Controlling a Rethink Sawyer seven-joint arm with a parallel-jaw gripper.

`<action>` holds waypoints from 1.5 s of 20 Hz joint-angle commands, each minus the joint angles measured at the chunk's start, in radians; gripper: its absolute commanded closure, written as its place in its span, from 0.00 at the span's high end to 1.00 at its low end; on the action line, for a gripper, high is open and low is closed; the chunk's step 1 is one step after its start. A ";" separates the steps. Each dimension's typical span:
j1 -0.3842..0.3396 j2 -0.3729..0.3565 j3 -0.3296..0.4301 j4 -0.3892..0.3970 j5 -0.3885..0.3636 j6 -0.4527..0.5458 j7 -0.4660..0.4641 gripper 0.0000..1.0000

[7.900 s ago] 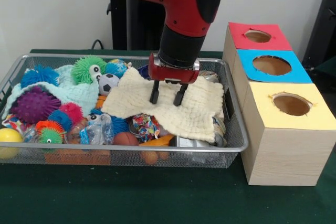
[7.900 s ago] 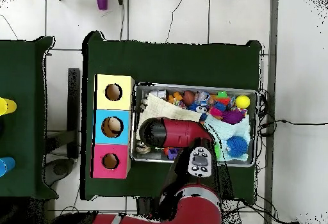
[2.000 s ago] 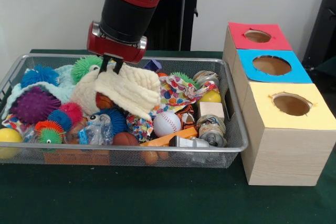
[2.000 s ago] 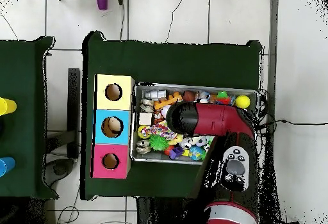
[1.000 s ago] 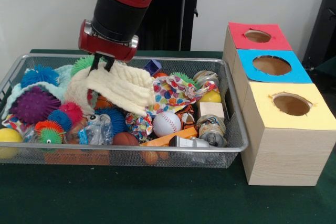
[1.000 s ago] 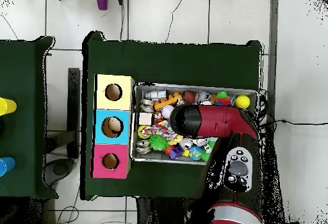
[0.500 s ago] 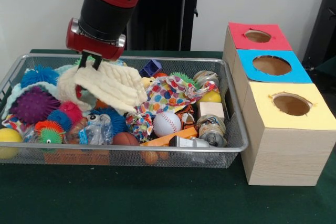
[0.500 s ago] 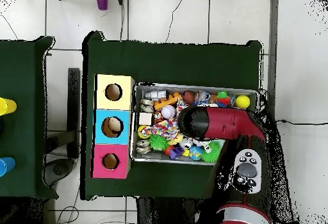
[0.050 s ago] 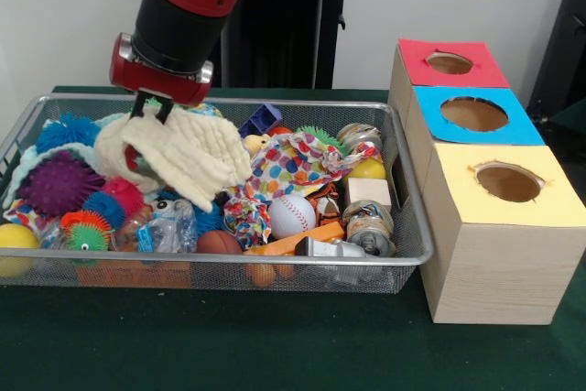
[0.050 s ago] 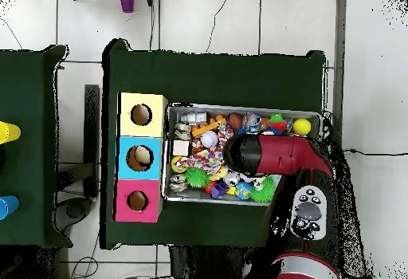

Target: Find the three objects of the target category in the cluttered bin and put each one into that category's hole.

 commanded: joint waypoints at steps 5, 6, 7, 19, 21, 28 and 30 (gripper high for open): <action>-0.026 0.024 0.072 -0.009 -0.065 -0.032 0.005 1.00; -0.027 0.025 0.079 -0.012 -0.070 -0.037 -0.004 1.00; -0.025 0.029 0.078 -0.017 -0.069 -0.024 -0.002 1.00; -0.023 -0.024 0.108 0.053 -0.009 0.037 0.020 1.00; -0.015 -0.035 0.110 0.070 0.004 0.052 0.034 1.00; 0.008 -0.020 0.120 0.097 0.043 0.059 0.093 1.00; 0.018 -0.019 0.119 0.106 0.053 0.061 0.108 1.00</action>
